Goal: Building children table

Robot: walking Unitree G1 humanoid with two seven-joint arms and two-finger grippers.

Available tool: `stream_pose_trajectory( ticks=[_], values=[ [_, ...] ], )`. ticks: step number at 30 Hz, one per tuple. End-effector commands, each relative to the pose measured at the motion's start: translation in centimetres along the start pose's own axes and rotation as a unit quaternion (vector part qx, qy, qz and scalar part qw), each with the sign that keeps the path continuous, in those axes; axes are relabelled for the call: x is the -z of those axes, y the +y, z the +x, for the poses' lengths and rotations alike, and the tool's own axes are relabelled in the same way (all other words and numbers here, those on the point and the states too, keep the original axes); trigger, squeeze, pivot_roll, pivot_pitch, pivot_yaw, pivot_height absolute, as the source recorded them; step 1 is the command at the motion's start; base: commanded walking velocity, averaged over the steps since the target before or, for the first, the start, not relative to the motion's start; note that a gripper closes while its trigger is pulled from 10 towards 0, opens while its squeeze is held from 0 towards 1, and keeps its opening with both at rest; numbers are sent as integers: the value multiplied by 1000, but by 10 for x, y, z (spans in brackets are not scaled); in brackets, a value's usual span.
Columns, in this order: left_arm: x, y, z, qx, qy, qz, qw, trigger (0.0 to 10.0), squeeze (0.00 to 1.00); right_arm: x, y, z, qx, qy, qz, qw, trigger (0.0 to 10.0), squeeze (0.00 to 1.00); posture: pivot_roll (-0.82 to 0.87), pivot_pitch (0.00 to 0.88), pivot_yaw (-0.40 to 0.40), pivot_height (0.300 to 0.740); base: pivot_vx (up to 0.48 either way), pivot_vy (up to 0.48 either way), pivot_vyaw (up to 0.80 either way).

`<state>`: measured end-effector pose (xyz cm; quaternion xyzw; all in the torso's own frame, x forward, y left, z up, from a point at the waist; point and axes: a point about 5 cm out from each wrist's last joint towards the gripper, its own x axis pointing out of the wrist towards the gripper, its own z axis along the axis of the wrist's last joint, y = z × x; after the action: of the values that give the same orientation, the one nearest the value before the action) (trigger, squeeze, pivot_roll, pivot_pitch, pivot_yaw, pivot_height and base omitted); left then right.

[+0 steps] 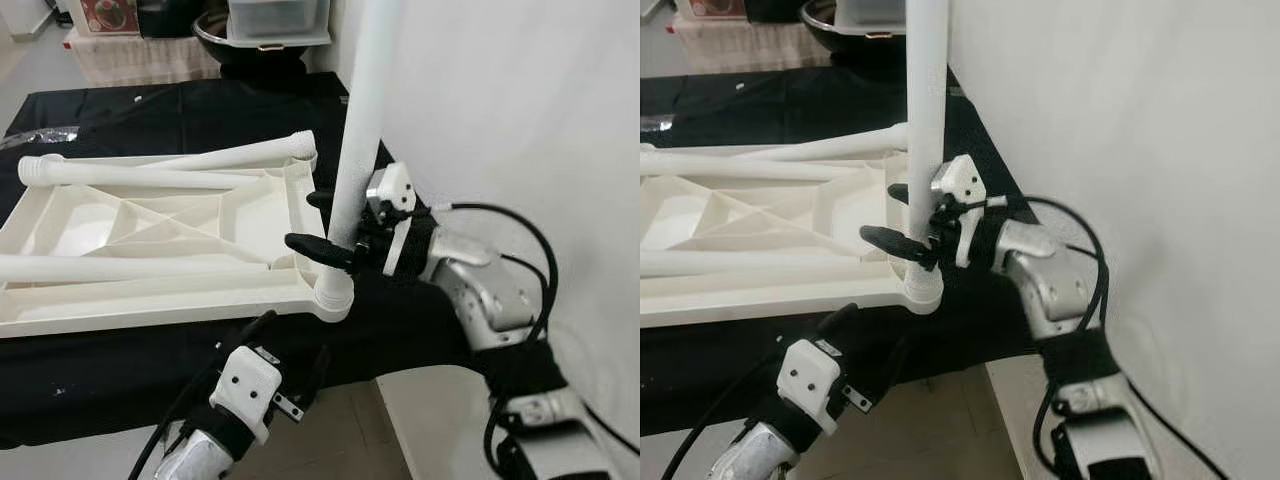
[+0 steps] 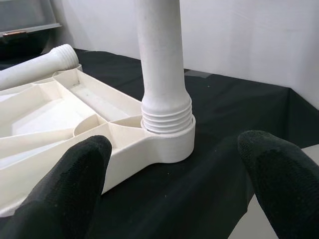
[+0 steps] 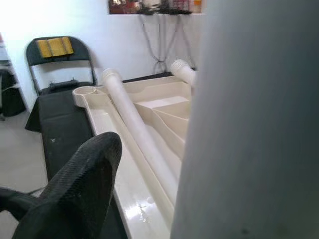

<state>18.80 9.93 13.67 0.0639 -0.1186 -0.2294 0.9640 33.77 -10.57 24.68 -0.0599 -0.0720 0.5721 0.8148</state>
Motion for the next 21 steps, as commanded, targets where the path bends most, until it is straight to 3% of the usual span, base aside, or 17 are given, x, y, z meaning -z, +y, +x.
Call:
stream_pose_trajectory(
  ticks=[1, 3, 10, 16, 18, 19, 20, 21],
  values=[
    [-1, -3, -1, 0, 3, -2, 1000, 10000, 0, -5, -6, -4, -4, -12, -2, 1000, 4588, 0, 92, 170, -97, 740, 0, 0, 0],
    [-1, -4, -2, 0, 3, -2, 1000, 10000, 0, -9, -10, -6, -19, -17, -1, 1000, 0, 0, 94, 173, -99, 740, 0, 0, 0],
    [-1, -4, -3, -2, 4, -3, 1000, 10000, 0, -8, -9, -14, -65, -6, 0, 998, 0, 0, 91, 171, -96, 740, 0, 0, 0],
    [-1, -3, -2, -3, 4, -3, 1000, 10000, 0, -2, -9, -20, -59, 5, 0, 998, 0, 0, 86, 163, -100, 740, 0, 0, 0],
    [0, -3, -2, -5, 5, -3, 1000, 10000, 0, 11, -10, -21, -3, 26, -3, 1000, 0, 0, 79, 156, -107, 740, 0, 0, 0],
    [1, -2, -2, -6, 5, -2, 1000, 10000, 0, 27, -8, -16, 82, 51, 14, 995, 0, 0, 78, 152, -110, 740, 0, 0, 0],
    [1, -2, -2, -6, 5, -2, 1000, 10000, 0, 27, -8, -16, 82, 51, 14, 995, 0, 0, 78, 152, -110, 740, 0, 0, 0],
    [1, -1, -2, -7, 5, -2, 1000, 10000, 0, 53, -4, -13, 237, 98, 32, 966, 0, 0, 74, 149, -108, 740, 0, 0, 0]
  ],
)
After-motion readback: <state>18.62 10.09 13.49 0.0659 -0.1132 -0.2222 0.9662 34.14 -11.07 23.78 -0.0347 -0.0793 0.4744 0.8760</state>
